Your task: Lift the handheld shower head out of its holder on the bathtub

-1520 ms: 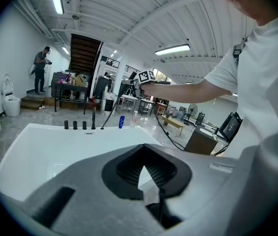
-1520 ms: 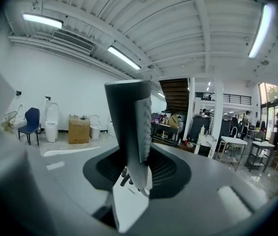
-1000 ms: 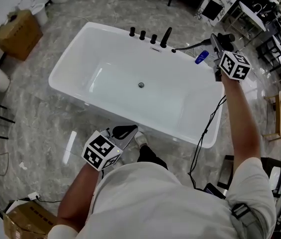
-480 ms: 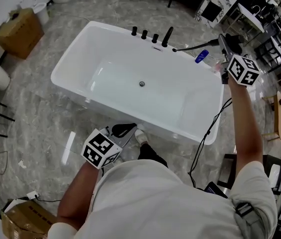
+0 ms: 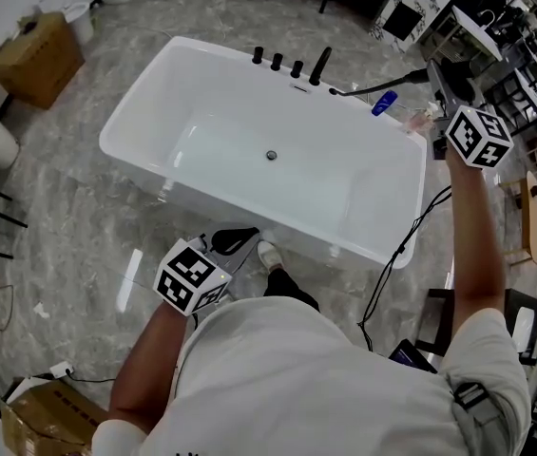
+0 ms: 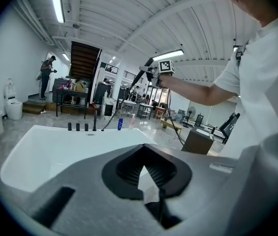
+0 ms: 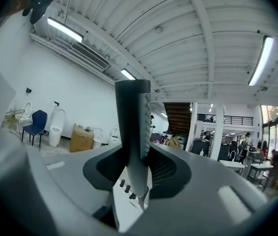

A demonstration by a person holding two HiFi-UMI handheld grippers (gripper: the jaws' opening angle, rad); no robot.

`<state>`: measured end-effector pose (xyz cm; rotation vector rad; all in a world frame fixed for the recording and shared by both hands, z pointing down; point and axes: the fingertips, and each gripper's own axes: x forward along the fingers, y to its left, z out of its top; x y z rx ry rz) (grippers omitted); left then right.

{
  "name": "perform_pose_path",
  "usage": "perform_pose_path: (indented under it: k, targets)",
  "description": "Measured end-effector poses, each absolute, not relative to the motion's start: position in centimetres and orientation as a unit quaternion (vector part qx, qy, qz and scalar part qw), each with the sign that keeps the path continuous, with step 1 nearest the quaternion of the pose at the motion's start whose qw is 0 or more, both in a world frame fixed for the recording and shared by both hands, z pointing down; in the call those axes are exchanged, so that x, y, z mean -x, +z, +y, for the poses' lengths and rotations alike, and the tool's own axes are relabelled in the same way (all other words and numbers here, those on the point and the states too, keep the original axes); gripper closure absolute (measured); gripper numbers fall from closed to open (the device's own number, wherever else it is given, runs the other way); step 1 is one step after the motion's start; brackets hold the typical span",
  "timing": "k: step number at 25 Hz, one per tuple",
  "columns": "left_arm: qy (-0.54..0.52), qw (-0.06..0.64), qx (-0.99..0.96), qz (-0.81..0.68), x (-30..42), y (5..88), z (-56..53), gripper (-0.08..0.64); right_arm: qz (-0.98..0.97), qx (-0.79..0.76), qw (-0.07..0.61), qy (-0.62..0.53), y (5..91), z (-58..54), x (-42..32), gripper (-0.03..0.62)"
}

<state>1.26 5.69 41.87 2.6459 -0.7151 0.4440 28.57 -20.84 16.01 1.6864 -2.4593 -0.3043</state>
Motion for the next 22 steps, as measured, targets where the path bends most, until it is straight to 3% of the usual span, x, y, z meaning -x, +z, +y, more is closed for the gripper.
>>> perform_pose_path:
  k: [22]
  targets:
    - [0.145,0.169,-0.943,-0.248,-1.0,40.9,7.5,0.554,-0.839,-0.519,0.037,-0.158,7.2,-10.9,-24.2,0.448]
